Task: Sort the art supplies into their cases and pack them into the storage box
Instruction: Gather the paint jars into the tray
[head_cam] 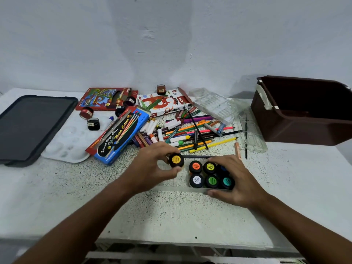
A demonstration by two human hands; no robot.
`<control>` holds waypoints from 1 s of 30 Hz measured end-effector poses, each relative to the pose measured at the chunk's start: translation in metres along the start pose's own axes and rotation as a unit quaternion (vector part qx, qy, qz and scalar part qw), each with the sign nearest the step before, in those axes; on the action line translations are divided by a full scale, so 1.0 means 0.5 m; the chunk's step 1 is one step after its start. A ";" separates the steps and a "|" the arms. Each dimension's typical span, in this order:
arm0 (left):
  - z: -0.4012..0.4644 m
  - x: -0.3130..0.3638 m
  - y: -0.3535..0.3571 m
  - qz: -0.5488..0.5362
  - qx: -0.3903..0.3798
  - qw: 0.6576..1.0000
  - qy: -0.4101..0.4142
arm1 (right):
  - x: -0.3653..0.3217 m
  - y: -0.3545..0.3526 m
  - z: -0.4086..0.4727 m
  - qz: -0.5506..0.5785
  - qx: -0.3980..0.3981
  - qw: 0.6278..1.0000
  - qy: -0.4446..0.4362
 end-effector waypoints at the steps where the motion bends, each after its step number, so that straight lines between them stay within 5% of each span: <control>1: 0.003 -0.003 0.010 0.005 -0.004 1.000 0.001 | 0.000 0.001 0.001 -0.001 0.000 1.000 -0.002; 12: 0.016 -0.019 0.068 0.103 -0.012 0.995 0.004 | 0.006 0.004 0.001 -0.003 -0.004 1.000 0.005; 30: 0.014 -0.029 0.057 0.063 -0.001 0.998 0.019 | 0.011 0.003 0.016 -0.048 -0.068 0.996 -0.011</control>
Point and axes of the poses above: each hand's wrist, its own z-axis towards the middle knuckle, its own y-axis out of the palm, x = y × z, the point moved 4 cm from there along z, towards the middle knuckle, and after that the axes turned 5 degrees about -y, right-handed, at the moved point
